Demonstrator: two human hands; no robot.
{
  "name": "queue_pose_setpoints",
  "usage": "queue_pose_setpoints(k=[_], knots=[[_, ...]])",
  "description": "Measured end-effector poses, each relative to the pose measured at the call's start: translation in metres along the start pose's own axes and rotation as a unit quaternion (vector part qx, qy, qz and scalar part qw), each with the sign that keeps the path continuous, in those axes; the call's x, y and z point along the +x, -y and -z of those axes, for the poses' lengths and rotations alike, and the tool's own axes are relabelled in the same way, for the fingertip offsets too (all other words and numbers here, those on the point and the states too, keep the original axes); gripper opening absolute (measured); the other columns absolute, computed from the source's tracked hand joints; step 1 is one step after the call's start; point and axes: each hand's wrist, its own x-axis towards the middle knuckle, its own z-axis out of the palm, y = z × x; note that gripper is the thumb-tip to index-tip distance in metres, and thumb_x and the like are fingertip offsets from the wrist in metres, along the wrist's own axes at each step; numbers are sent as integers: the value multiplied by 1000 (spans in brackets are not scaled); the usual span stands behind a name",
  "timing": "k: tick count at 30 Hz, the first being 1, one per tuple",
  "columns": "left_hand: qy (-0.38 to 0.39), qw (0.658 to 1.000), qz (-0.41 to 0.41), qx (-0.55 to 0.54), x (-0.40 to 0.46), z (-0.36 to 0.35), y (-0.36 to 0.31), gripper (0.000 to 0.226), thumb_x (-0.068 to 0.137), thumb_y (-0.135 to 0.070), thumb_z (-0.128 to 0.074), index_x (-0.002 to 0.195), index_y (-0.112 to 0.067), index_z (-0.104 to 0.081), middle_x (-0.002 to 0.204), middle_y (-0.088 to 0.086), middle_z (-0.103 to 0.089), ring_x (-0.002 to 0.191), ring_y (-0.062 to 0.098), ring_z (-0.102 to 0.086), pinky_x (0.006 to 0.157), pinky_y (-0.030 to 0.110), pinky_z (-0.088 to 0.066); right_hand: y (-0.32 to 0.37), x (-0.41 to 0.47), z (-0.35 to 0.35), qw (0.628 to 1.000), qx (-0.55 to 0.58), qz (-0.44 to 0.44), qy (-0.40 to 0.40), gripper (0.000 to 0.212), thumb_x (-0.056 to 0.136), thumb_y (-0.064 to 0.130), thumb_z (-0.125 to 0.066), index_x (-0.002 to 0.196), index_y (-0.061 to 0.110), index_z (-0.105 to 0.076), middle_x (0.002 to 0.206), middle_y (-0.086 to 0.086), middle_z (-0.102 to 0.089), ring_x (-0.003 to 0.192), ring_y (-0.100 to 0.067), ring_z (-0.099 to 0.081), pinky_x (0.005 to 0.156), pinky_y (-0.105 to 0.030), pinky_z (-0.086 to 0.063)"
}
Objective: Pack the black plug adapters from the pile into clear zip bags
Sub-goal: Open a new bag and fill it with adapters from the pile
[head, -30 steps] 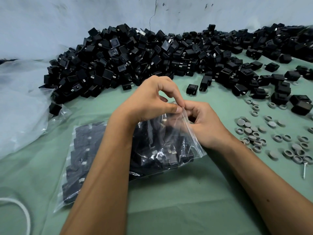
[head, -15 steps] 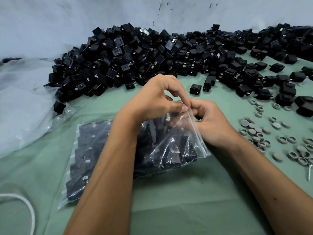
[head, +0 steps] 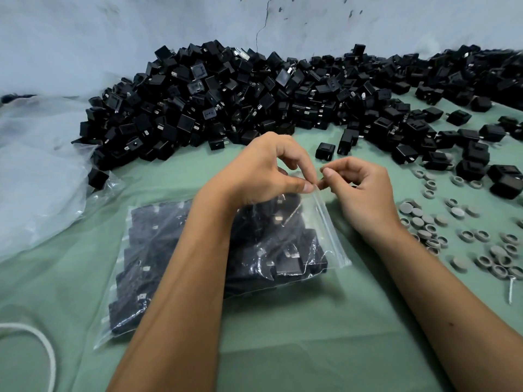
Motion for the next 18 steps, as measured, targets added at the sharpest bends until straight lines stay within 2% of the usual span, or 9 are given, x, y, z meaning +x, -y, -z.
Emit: queue_pose_setpoints(k=[1,3,5,7,10,13,15,17,18], knots=[[5,1000,6,1,0,1,1,11,78,-12,-88,85,-16,-81,102,4,-69,101,22,-65,86,48,-58,0,2,-1,999,-35,-1,-18,7,96,23,-70,92,25,-75,78,11,-76,77,0,-70,72,-18,-52],[11,1000,14,7,-1,2,1,11,78,-13,-88,84,-18,-81,102,2,-69,102,20,-66,87,47,-58,-3,11,-4,987,-158,9,-36,9,95,24,-68,101,24,-75,92,12,-74,94,-6,-66,85,-24,-52],[12,1000,19,11,-1,2,0,10,78,-14,-89,84,-18,-81,104,4,-69,102,21,-65,87,46,-58,-7,24,-9,945,-323,43,-10,26,96,25,-65,121,20,-69,119,-2,-68,121,-25,-51,100,-37,-43],[13,1000,21,13,-2,2,-2,11,78,-13,-89,84,-17,-81,103,5,-68,102,21,-65,87,46,-58,-10,39,-15,899,-432,71,28,39,97,23,-62,136,22,-59,140,-11,-53,135,-35,-33,104,-45,-36],[13,1000,23,12,-2,4,-2,11,78,-12,-89,83,-18,-80,103,6,-69,102,21,-64,88,46,-57,-10,58,-23,859,-502,58,84,48,98,21,-57,144,29,-48,144,-11,-48,142,-35,-25,109,-49,-26],[12,999,27,13,-2,5,-2,12,78,-13,-89,82,-20,-80,104,7,-69,104,22,-63,90,45,-56,-6,62,-26,867,-486,88,71,40,98,20,-58,137,30,-58,129,-6,-62,130,-31,-41,106,-45,-27],[10,1000,26,10,-2,5,-2,12,78,-13,-89,82,-20,-80,105,6,-69,104,21,-63,90,45,-56,-2,54,-23,909,-398,113,51,37,96,17,-63,131,26,-63,121,-3,-68,118,-28,-55,102,-42,-37],[7,1000,23,8,-3,5,-3,12,78,-13,-89,82,-20,-80,105,4,-69,104,19,-63,91,45,-56,5,43,-17,966,-245,82,21,36,91,15,-72,126,23,-66,110,2,-71,103,-19,-66,93,-37,-52],[4,1000,21,7,-3,5,-4,13,77,-13,-89,83,-20,-81,105,4,-69,104,19,-63,91,45,-55,8,36,-13,981,-180,69,-1,37,88,16,-77,122,24,-67,103,8,-72,96,-12,-68,86,-30,-55]])
